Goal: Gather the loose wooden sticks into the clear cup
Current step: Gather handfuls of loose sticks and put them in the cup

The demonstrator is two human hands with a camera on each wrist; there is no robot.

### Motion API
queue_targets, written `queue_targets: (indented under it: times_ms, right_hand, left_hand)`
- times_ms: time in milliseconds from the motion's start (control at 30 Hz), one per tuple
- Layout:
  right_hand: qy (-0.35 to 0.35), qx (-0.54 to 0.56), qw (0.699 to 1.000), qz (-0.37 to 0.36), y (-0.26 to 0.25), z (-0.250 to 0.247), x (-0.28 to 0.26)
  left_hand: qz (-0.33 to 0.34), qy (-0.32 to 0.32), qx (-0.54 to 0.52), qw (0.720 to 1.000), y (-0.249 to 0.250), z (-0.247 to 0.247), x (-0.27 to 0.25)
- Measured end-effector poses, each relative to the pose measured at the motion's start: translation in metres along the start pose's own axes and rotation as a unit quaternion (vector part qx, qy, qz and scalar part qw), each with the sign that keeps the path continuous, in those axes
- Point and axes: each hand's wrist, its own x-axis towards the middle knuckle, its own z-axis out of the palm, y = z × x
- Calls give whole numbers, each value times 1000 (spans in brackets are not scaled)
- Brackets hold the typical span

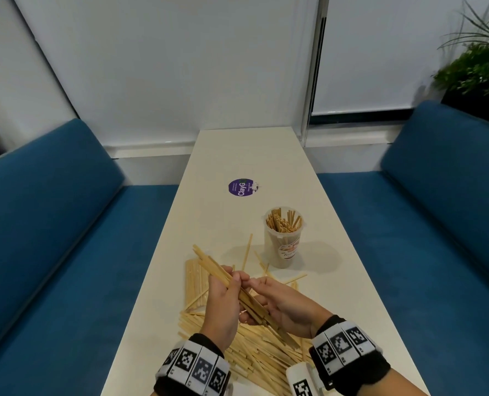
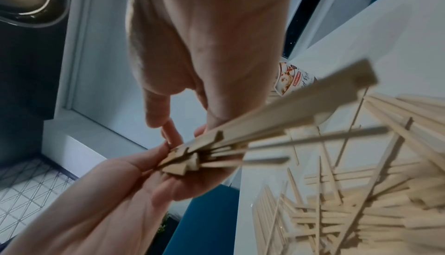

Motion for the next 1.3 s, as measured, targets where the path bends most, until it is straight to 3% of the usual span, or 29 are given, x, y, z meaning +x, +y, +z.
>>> queue_targets:
  times_ms: [167, 267, 367, 600, 833, 933, 1000, 1067, 1133, 1200, 1300]
  right_hand:
    - [47, -28, 998, 16, -1, -3, -4]
    - [110, 18, 993, 45, 4, -9, -3]
    - [174, 72, 979, 82, 12, -16, 1]
    - [175, 138, 966, 128, 8, 1, 12]
    - [78, 119, 985, 102, 0, 25, 6]
    - [55, 47, 993, 97, 4, 19, 8]
    - [97, -78, 988, 88, 13, 1, 9]
    - [199, -283, 936, 72, 27, -26, 11]
    - [297, -450, 839, 78, 43, -56, 9]
    - [357, -508, 776, 112, 60, -77, 8]
    - [374, -557, 727, 145, 77, -84, 12]
  left_hand:
    - [27, 10, -84, 996, 9, -2, 6]
    - [66, 44, -109, 991, 16, -6, 11]
    - [127, 71, -66, 987, 20, -7, 12]
    - [239, 61, 35, 969, 11, 7, 6]
    - [203, 73, 72, 974, -1, 4, 11]
    - [156, 59, 77, 983, -5, -1, 10]
    - [113, 44, 67, 990, -5, -9, 11]
    - [50, 39, 53, 997, -9, -26, 14]
    - [-26, 35, 27, 999, -16, -45, 16]
    - [-87, 26, 16, 996, -25, -61, 17]
    - [-147, -1, 12, 989, -35, -70, 14]
